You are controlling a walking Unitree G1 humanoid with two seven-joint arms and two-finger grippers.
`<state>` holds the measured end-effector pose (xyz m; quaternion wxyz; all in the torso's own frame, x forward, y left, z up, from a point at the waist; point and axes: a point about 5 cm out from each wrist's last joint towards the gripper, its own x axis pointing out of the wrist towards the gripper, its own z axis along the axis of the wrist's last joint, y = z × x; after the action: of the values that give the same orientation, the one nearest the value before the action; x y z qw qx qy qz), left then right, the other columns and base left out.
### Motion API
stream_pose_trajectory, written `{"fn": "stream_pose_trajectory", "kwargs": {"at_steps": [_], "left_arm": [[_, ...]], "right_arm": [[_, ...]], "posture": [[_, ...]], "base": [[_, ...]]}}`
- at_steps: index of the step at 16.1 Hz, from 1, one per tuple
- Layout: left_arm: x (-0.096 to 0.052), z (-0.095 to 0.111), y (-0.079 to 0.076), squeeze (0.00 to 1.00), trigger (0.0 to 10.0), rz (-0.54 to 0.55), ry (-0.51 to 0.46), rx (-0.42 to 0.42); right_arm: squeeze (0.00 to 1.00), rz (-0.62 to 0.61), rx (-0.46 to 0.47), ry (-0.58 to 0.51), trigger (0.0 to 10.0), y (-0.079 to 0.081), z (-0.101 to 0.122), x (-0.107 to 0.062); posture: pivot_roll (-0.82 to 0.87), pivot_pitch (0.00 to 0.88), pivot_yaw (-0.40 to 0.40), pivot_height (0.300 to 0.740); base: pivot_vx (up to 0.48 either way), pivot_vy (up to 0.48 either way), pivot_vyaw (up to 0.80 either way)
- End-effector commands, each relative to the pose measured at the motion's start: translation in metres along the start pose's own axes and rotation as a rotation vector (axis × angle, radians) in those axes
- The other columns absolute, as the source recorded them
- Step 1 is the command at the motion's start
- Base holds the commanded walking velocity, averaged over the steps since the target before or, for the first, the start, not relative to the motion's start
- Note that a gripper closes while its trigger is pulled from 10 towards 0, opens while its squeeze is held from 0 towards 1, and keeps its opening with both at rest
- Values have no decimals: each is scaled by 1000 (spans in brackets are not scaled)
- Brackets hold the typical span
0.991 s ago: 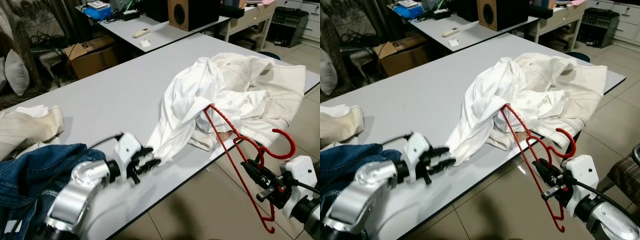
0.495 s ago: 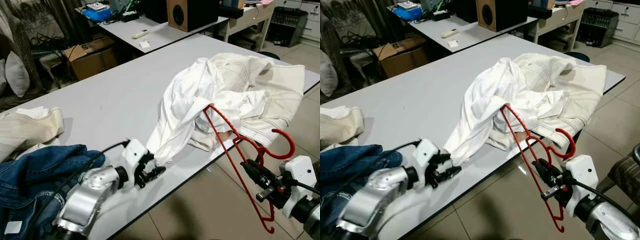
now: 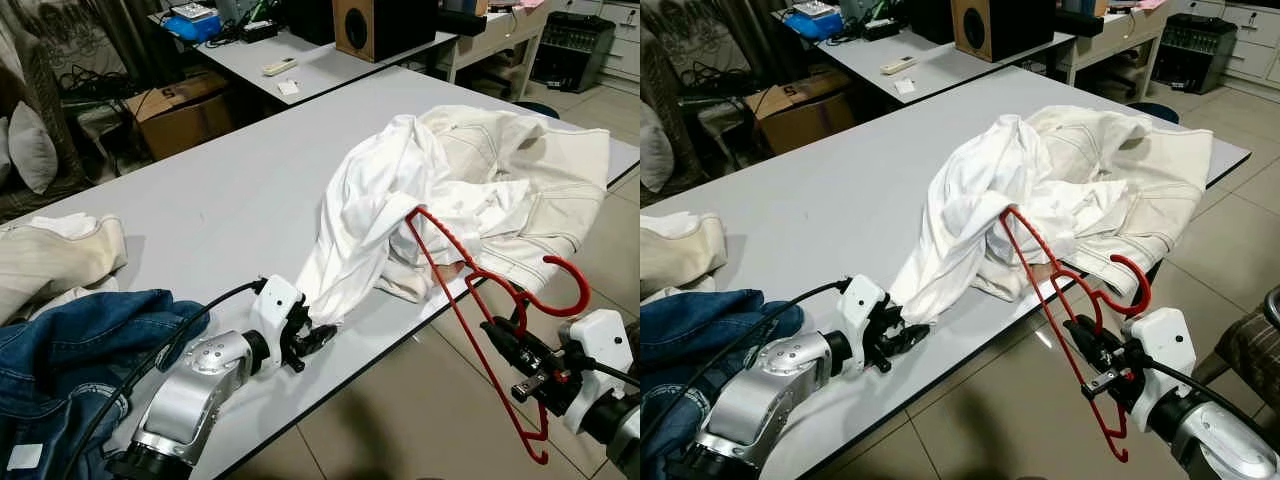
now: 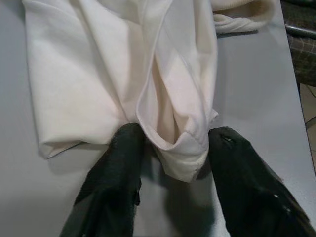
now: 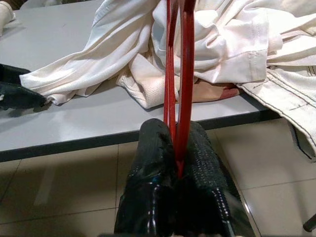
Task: Hang hanger
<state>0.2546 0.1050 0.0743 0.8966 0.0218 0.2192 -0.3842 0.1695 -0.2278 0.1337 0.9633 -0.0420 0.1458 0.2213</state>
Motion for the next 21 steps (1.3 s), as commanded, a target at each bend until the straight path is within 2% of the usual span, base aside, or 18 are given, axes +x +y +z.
{"fn": "stream_pose_trajectory", "kwargs": {"at_steps": [1,2,3,4,12,15,16,17,18,21], "left_arm": [[-2,6,9,0,3843,40,-23,14],[-2,7,9,0,3804,43,-22,18],[-1,6,10,0,2784,52,-17,21],[0,7,10,0,0,63,-26,10],[2,7,9,0,0,40,-39,0],[0,16,13,0,0,49,-104,-21],[-2,26,14,0,0,36,-171,-44],[-2,26,14,0,0,36,-171,-44],[-9,52,21,0,0,33,-291,-50],[-16,84,40,0,0,107,-413,-30]], "right_arm": [[0,10,-8,-4,10000,1,1,2],[0,10,-8,-5,10000,1,1,2],[0,10,-8,-4,10000,1,1,2],[0,9,-8,-5,10000,0,1,2],[0,6,-7,-6,10000,1,1,2],[0,7,-18,-12,10000,0,3,2],[0,77,-45,-19,10000,7,12,0],[0,77,-45,-19,10000,7,12,0],[0,177,-78,-96,10000,19,39,-5],[0,144,-105,-220,10000,17,65,-3]], "posture": [[-276,0,148,740],[-276,0,148,740],[-276,0,148,740],[-276,0,149,740],[-277,0,152,740],[-272,0,153,740],[-269,0,157,740],[-269,0,157,740],[-266,0,169,740],[-266,0,183,740]], "base": [[0,0,0],[0,0,0],[0,0,0],[0,0,0],[0,0,0],[0,0,0],[0,0,0],[0,0,0],[0,0,0],[0,0,0]]}}
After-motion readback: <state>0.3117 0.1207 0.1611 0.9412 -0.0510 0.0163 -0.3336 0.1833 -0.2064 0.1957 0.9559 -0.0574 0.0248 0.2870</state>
